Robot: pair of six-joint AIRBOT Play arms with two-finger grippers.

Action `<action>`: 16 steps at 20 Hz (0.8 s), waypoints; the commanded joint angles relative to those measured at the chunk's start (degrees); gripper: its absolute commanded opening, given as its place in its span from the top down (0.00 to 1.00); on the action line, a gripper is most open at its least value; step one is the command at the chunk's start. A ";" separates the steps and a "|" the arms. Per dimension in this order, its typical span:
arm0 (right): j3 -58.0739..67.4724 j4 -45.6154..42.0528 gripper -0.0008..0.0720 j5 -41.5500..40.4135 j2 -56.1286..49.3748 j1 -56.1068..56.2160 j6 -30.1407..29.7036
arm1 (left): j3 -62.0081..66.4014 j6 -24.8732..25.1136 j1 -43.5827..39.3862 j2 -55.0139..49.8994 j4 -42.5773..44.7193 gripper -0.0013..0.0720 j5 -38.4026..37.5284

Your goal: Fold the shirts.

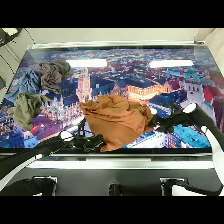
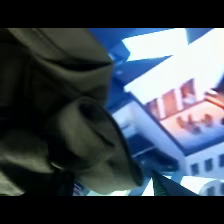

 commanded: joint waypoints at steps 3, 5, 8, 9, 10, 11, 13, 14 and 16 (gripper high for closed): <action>0.22 -0.48 0.93 -6.88 -3.98 2.82 4.44 | 0.24 1.20 0.33 0.94 -0.48 0.94 -0.24; 2.93 -1.51 0.93 -5.68 -1.31 2.78 3.06 | 1.88 9.01 1.33 4.02 -0.46 0.94 -0.26; 13.11 -6.40 0.93 -3.63 8.59 2.78 -3.26 | 9.97 21.40 6.97 14.73 -0.44 0.94 -0.26; 18.64 -8.83 0.93 -4.44 13.46 2.78 -3.76 | 14.25 21.59 10.40 19.08 -0.44 0.94 -0.04; 24.06 -11.06 0.93 -7.45 18.29 2.78 -3.80 | 19.78 21.59 14.86 23.89 -0.46 0.94 1.16; 29.59 -13.35 0.93 -13.05 23.63 2.80 -3.80 | 25.88 21.57 19.80 28.41 -0.48 0.94 3.76; 37.62 -16.11 0.93 -25.55 33.20 2.78 -3.74 | 37.57 21.55 29.40 35.04 -0.48 0.94 9.75; 40.09 -16.04 0.94 -29.68 37.20 2.80 -3.65 | 43.28 21.57 33.64 36.85 -0.46 0.94 8.55; 42.45 -15.30 0.94 -31.89 44.41 2.80 -1.38 | 52.72 21.40 38.93 37.94 -0.44 0.95 -1.18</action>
